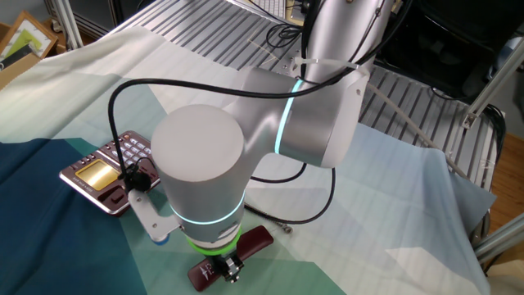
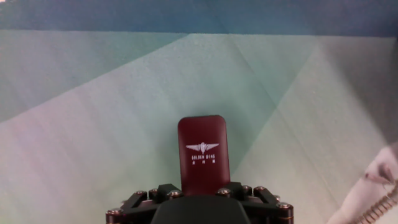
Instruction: Place the handset of the telephone on the corresponding phone cradle
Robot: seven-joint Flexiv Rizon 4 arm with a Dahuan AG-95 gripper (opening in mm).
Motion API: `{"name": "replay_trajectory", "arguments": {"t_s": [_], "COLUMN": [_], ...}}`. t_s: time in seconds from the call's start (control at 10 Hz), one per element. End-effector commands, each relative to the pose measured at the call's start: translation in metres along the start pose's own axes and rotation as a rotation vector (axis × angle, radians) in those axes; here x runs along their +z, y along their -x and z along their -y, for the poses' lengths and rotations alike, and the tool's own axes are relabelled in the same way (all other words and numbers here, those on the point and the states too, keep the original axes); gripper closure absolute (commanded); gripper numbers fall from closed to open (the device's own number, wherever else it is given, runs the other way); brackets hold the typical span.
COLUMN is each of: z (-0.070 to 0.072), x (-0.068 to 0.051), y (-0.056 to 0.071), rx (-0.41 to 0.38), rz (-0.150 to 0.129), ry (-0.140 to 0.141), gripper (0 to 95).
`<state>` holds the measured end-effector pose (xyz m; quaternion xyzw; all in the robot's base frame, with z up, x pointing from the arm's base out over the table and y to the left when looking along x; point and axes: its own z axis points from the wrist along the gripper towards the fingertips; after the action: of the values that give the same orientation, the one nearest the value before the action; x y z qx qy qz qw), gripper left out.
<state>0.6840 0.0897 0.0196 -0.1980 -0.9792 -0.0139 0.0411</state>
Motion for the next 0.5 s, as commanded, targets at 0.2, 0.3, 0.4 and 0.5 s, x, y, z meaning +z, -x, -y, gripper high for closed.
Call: {"name": "replay_trajectory", "arguments": {"t_s": [0.2,0.3,0.4,0.5], "z": [0.005,0.007,0.008,0.009], "x": [-0.015,-0.024,-0.033,-0.039], "y": [-0.005,-0.009,-0.012,-0.015], "rx": [-0.011,-0.007,-0.013,-0.019], "rz": [-0.025,-0.028,-0.026,-0.023], "ry": [-0.003,0.000,-0.005,-0.008], "gripper": [95.0,95.0,95.0,95.0]}}
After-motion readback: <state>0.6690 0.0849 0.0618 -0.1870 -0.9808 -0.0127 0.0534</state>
